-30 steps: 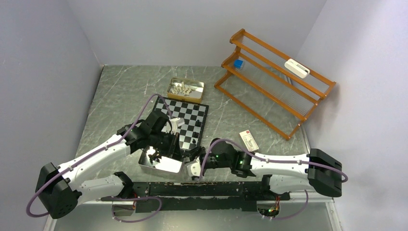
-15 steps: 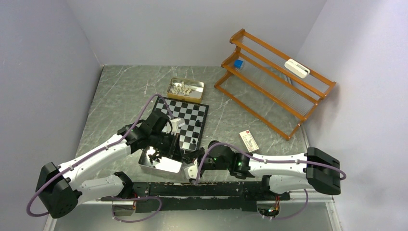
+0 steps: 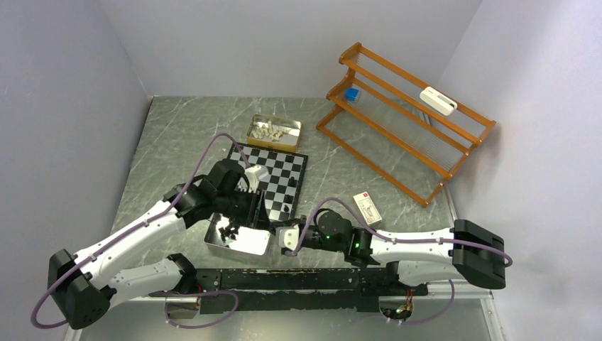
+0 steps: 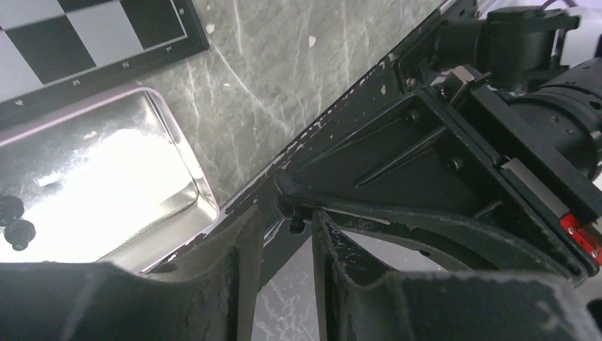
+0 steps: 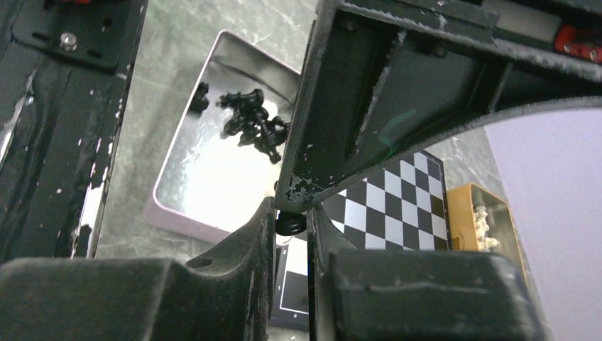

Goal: Set up the chess pieces on the board
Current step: Place the chess piece on the chessboard.

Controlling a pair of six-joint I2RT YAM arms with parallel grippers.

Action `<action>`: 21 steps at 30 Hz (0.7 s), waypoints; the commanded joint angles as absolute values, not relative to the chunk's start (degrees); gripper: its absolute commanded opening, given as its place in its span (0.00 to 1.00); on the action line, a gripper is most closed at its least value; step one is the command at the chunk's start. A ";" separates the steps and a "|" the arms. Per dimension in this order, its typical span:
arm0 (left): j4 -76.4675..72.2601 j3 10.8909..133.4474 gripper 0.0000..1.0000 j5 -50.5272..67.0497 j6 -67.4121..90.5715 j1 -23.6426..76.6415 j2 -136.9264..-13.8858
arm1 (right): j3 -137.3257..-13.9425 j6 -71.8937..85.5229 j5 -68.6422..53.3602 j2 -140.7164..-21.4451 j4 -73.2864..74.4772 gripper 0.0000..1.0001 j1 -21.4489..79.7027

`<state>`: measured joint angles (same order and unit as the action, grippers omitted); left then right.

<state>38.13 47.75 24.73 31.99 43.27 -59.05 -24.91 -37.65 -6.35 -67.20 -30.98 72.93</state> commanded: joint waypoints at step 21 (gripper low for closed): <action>28.55 48.75 0.29 18.79 35.58 43.32 -54.90 | -25.01 -16.65 5.70 -68.73 -45.90 0.03 73.56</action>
